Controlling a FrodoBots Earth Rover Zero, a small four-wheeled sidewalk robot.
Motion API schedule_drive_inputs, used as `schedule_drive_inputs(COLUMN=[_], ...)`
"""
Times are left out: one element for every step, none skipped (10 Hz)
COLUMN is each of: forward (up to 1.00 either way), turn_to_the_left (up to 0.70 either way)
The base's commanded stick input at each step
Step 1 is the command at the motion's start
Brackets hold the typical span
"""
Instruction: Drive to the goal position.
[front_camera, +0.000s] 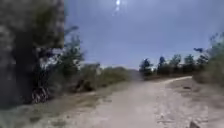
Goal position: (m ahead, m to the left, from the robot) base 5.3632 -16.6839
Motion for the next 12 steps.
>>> schedule_drive_inputs(forward=[0.70,0.70,0.70,0.70,0.70,0.70,0.70,0.70,0.70,0.70,0.70,0.70], turn_to_the_left=[-0.14,-0.14,-0.14,-0.14,-0.14,-0.14,-0.14,-0.14,-0.14,-0.14,-0.14,-0.14])
